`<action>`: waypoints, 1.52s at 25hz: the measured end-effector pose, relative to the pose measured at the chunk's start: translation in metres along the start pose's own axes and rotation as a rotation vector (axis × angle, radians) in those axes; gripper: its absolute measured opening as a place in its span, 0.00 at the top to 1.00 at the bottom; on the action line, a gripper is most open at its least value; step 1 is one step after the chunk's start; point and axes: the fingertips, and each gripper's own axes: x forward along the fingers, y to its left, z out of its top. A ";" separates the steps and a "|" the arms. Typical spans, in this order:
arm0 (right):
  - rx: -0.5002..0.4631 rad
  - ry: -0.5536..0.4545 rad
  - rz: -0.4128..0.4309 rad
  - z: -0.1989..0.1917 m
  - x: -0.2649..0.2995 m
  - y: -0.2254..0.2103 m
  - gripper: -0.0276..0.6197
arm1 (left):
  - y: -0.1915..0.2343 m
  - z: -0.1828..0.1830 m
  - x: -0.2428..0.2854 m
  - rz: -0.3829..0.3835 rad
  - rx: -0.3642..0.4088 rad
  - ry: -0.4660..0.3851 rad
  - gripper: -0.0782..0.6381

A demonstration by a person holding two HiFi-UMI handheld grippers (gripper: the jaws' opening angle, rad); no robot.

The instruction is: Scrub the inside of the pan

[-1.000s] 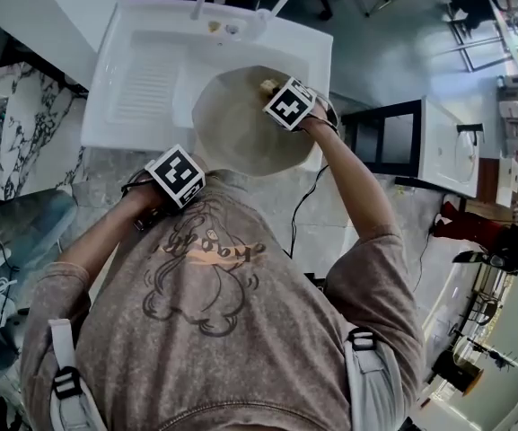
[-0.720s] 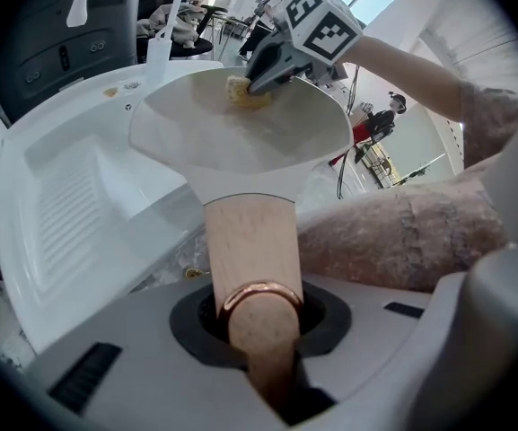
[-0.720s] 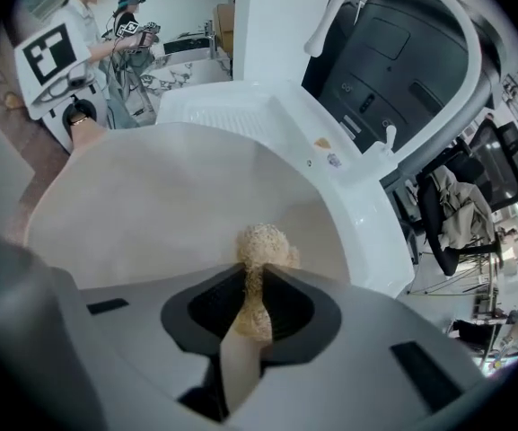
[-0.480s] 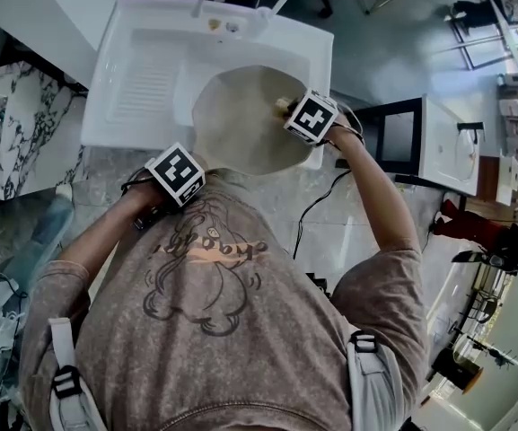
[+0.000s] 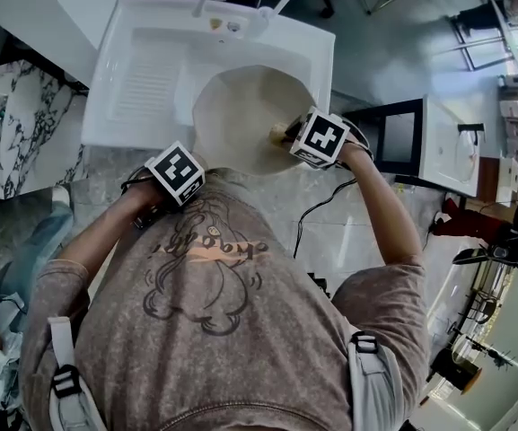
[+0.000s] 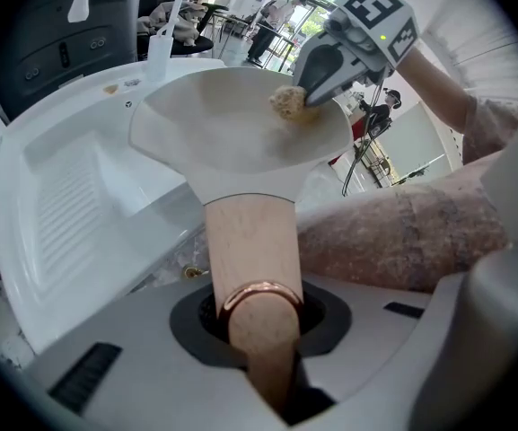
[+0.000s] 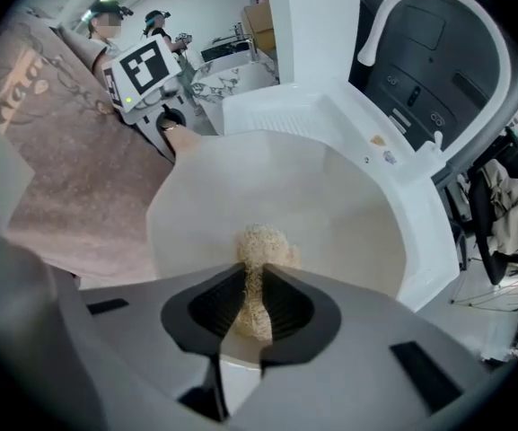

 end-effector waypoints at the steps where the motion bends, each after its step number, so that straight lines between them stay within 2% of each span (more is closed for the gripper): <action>1: -0.010 -0.005 0.023 0.003 0.000 0.008 0.84 | 0.000 0.000 0.000 -0.001 -0.001 0.001 0.78; 7: -0.085 -0.030 0.126 0.029 0.017 0.048 0.84 | 0.002 0.003 0.000 0.000 0.000 0.011 0.78; 11: -0.087 -0.117 0.194 0.057 0.021 0.069 0.84 | 0.001 0.004 0.001 -0.003 0.003 0.018 0.78; 16: -0.076 -0.197 0.152 0.084 0.021 0.061 0.84 | 0.005 0.008 -0.001 -0.025 -0.036 0.000 0.78; 21: 0.028 -0.313 0.099 0.104 0.016 0.033 0.84 | 0.020 0.009 -0.004 -0.004 -0.060 -0.020 0.78; 28: 0.161 -0.524 0.013 0.130 -0.018 0.000 0.84 | 0.047 0.000 -0.010 0.060 -0.081 -0.030 0.78; 34: 0.324 -0.671 -0.119 0.104 -0.045 -0.027 0.84 | 0.069 -0.010 -0.020 0.064 -0.194 -0.084 0.78; 38: 0.518 -0.890 -0.160 0.082 -0.072 -0.040 0.84 | 0.085 -0.015 -0.030 0.108 -0.234 -0.108 0.78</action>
